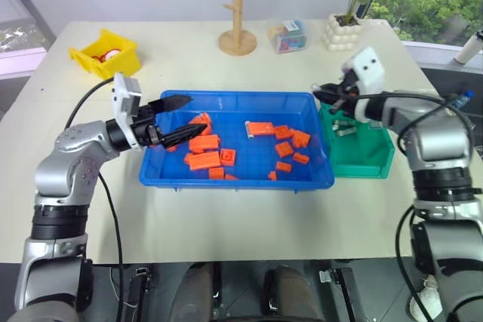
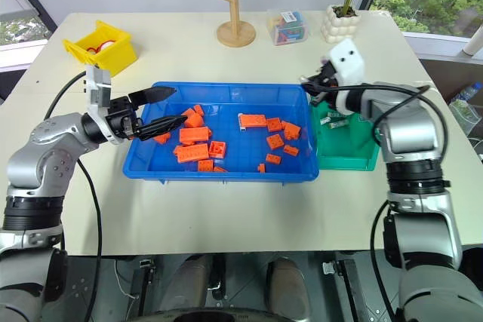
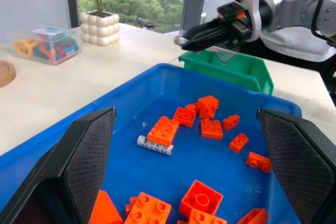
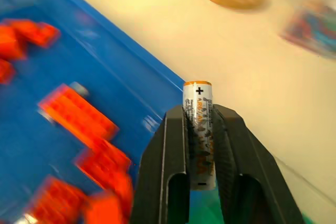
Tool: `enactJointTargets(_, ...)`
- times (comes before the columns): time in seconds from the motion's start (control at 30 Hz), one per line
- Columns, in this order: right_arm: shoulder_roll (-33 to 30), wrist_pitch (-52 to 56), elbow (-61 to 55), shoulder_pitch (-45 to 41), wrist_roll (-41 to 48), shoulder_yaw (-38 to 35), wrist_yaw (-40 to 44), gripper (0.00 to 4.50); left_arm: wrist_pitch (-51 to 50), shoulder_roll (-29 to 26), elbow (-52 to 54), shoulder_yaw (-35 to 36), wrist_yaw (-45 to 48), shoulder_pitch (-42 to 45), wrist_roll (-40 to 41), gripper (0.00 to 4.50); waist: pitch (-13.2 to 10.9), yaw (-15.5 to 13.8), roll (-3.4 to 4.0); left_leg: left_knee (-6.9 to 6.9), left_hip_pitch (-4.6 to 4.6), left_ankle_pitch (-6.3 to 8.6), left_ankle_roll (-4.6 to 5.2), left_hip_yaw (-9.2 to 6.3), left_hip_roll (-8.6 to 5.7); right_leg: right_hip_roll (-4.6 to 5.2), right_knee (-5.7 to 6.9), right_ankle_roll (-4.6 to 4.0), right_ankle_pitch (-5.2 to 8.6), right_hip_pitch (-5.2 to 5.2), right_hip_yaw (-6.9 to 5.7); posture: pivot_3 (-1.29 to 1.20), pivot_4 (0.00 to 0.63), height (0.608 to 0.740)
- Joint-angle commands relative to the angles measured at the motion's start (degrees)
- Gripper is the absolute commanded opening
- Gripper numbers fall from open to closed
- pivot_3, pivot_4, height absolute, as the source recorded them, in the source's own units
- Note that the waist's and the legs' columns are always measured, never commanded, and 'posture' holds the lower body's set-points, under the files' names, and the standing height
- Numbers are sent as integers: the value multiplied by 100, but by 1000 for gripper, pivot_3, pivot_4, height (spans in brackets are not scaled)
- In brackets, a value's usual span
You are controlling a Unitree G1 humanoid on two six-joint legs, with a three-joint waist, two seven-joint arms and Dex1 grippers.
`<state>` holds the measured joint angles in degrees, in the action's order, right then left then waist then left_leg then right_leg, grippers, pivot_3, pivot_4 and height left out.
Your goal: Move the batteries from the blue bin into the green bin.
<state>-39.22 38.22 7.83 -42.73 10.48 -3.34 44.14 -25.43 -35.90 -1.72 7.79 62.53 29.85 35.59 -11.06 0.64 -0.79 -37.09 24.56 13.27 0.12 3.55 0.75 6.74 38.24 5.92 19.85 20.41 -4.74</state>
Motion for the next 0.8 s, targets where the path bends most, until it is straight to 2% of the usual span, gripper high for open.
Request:
enactJointTargets(0.03, -223, 7, -282, 96, 137, -376, -80, 108, 191, -10, -137, 20, 139, 175, -62, 4500, 0, 7, 0, 0, 0, 0, 0, 0, 0, -1, 0, 0, 0, 0, 0, 0, 150, 739)
enactJointTargets(0.37, -480, 485, -1125, 1169, 384, -873, -303, 108, 332, 62, -545, -203, 490, 427, -261, 4500, 0, -19, 0, -1, 0, 0, 0, 0, 1, 0, -1, 0, 0, -3, 0, 0, 150, 739)
enactJointTargets(0.57, -513, 548, -1198, 1391, 445, -934, -439, 108, 410, 43, -702, -336, 677, 475, -417, 4500, 0, 2, 0, 0, 0, 0, 0, 0, 1, -2, -1, 0, 0, -1, 0, 0, 150, 739)
enactJointTargets(0.8, -596, 558, -1146, 1383, 495, -915, -495, 3585, 395, 17, -682, -317, 697, 486, -395, 4500, 0, -5, 0, -1, 0, 0, 0, 0, 2, -2, -1, 0, 0, -2, 0, 0, 150, 739)
